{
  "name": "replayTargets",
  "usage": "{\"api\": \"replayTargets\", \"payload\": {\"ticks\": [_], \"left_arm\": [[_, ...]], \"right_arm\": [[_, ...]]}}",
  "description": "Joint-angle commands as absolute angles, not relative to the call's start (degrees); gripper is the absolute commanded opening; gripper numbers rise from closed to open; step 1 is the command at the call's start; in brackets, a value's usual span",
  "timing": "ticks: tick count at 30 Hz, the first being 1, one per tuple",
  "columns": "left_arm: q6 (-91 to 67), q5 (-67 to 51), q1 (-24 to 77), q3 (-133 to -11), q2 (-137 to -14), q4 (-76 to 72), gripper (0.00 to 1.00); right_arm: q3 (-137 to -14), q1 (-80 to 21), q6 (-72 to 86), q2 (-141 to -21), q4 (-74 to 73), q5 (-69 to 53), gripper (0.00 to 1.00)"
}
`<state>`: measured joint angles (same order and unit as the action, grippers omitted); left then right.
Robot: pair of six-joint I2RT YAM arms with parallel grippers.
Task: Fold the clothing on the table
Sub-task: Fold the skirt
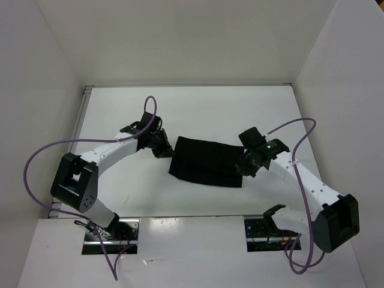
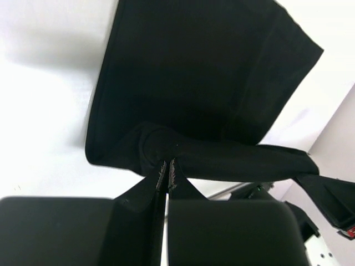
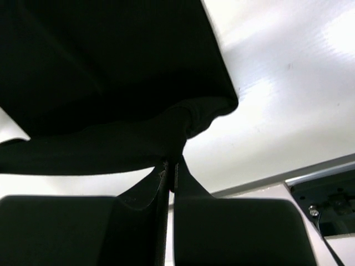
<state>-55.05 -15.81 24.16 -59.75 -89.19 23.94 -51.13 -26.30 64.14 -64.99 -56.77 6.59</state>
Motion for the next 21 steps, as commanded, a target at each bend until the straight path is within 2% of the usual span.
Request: {"api": "replayTargets", "payload": {"ticks": [1,13,14,15,16,17,18,20,21], "left_arm": [[-52.38,-11.34,23.64,-62.67,-90.78,23.03,0.0],[-51.86,-11.34,22.06,-70.39,-102.21,19.08,0.0],[-51.86,-11.34,21.36,-71.44,-103.96,19.07,0.02],[-52.55,-11.34,20.75,-72.33,-104.67,16.98,0.09],[-54.12,-11.34,20.74,-73.55,-105.2,15.57,0.32],[-55.1,-12.21,19.87,-74.09,-105.73,12.34,0.46],[-56.15,-12.22,19.08,-74.09,-106.52,10.91,0.57],[-58.35,-12.22,18.55,-76.98,-107.05,8.8,0.7],[-58.36,-11.69,18.54,-77.86,-107.05,7.48,0.73]], "right_arm": [[-53.79,-24.09,61.27,-66.97,-56.34,11.6,0.0],[-58.7,-16.18,52.83,-79.52,-46.85,12.13,0.0],[-60.28,-15.04,51.43,-80.32,-44.76,12.13,0.06],[-60.99,-15.03,50.89,-80.94,-43.34,13.0,0.1],[-62.56,-14.16,50.89,-81.99,-41.94,14.31,0.18],[-63.36,-13.11,50.11,-82.0,-38.97,14.33,0.33],[-63.98,-13.1,49.58,-82.52,-37.28,14.94,0.36],[-65.82,-12.3,49.57,-83.05,-34.29,17.47,0.41],[-66.35,-11.7,49.57,-83.06,-31.67,17.49,0.45]]}}
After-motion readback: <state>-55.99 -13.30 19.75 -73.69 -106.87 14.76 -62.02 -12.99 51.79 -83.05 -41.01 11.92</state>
